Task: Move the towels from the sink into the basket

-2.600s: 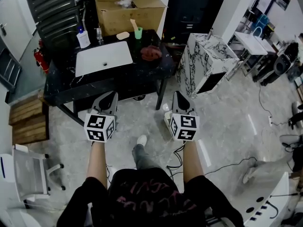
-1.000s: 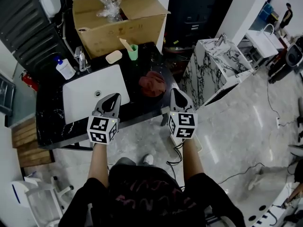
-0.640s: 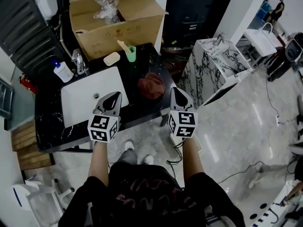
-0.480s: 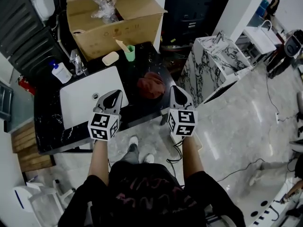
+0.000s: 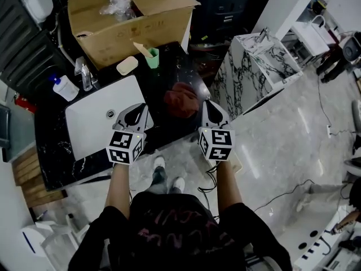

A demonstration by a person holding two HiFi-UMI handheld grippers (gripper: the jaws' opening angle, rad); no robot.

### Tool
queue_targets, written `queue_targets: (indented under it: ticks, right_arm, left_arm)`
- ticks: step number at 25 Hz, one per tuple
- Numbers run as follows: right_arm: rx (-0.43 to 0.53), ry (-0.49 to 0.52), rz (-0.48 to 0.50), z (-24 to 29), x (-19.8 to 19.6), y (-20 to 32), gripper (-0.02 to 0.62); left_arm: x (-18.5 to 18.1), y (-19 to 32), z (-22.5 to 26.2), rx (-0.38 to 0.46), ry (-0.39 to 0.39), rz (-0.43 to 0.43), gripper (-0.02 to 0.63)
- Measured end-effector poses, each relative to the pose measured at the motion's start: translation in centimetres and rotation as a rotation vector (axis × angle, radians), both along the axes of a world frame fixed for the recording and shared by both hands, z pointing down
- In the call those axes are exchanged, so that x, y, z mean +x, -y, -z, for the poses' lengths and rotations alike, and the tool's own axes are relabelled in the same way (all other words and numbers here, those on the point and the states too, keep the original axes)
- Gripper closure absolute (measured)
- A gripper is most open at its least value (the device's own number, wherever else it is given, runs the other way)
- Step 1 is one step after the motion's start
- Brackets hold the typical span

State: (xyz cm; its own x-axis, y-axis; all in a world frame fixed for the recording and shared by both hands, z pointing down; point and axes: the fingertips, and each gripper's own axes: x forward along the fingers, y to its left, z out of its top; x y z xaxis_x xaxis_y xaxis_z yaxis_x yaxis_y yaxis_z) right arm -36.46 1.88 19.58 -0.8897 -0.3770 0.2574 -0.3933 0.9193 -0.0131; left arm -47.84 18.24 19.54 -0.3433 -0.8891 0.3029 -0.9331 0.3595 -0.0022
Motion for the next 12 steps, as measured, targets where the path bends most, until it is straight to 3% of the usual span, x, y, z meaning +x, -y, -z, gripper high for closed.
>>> queue_targets:
  ticks: [7,12]
  right_arm:
    - [-0.036,-0.060,-0.001,-2.7,-1.4,-0.1,0.549]
    - [-0.122,-0.112,0.048,-5.6,-2.9,-0.5,0.407]
  left_arm:
    - [-1.3,1.3,-2.7,-0.025,-0.048,-0.033,0.589]
    - [-1.9,1.9,-4.6,-0.056,-0.072,-0.052,0.589]
